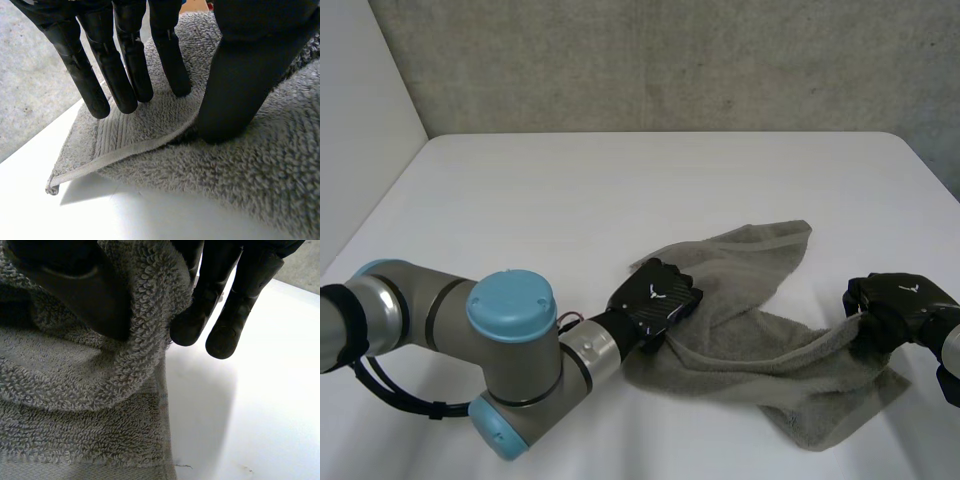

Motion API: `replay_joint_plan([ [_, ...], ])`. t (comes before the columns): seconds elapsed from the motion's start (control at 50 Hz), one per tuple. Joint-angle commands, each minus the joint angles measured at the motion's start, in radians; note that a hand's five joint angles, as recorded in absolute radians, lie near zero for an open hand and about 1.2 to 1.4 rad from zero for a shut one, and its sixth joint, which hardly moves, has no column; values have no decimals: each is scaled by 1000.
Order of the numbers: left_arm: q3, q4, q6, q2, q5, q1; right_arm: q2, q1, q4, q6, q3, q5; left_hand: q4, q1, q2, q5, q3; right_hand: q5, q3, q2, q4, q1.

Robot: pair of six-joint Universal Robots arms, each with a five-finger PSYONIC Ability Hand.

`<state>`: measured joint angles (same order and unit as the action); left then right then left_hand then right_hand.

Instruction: Fold the laundry

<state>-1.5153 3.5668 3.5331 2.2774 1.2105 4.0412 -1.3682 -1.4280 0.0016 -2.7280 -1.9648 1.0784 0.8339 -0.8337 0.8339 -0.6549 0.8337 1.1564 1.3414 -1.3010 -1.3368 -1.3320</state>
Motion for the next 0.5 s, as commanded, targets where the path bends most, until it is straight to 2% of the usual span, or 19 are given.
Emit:
replay_joint_plan([
  [0.02, 26, 0, 1, 20, 0, -13, 0, -3, 2, -12, 12, 2, 152, -152, 152, -156, 152, 65, 55, -95, -59, -64],
  [0.14, 40, 0, 1, 33, -2, -18, 0, -8, 5, -28, 50, 2, 296, -296, 296, -300, 296, 65, 55, -95, -59, -64],
  [0.18, 49, 0, 1, 36, -2, -18, 0, -8, 8, -30, 69, 5, 544, -544, 544, -548, 544, 65, 55, -95, -59, -64],
  [0.26, 70, 3, 6, 33, 3, -16, -2, -12, 9, -39, 123, 15, 562, -563, 562, -567, 563, 65, 55, -95, -59, -64],
  [0.36, 175, 6, 7, 10, 24, -10, -2, -92, 26, -81, 270, 26, 562, -563, 562, -567, 563, 65, 55, -95, -59, -64],
  [0.4, 309, 6, 7, -18, 113, 5, 3, -162, 46, -87, 424, 43, 562, -563, 562, -567, 563, 65, 55, -95, -59, -64],
  [0.42, 310, 6, 7, -18, 113, 5, 3, -163, 46, -87, 425, 43, 562, -563, 562, -567, 563, 65, 55, -95, -59, -64],
  [0.44, 390, 6, 7, -30, 173, 19, 0, -195, 43, -84, 519, 64, 562, -563, 562, -567, 563, 65, 55, -95, -59, -64],
  [0.46, 391, 6, 7, -30, 173, 19, -3, -224, 32, -78, 597, 87, 562, -563, 562, -567, 563, 65, 55, -95, -59, -64],
  [0.48, 476, 7, 4, -42, 238, 41, -3, -224, 32, -78, 598, 87, 562, -563, 562, -567, 563, 65, 55, -95, -59, -64],
  [0.5, 559, 6, 3, -61, 301, 57, -6, -259, 6, -78, 682, 133, 562, -563, 562, -567, 563, 65, 55, -95, -59, -64],
])
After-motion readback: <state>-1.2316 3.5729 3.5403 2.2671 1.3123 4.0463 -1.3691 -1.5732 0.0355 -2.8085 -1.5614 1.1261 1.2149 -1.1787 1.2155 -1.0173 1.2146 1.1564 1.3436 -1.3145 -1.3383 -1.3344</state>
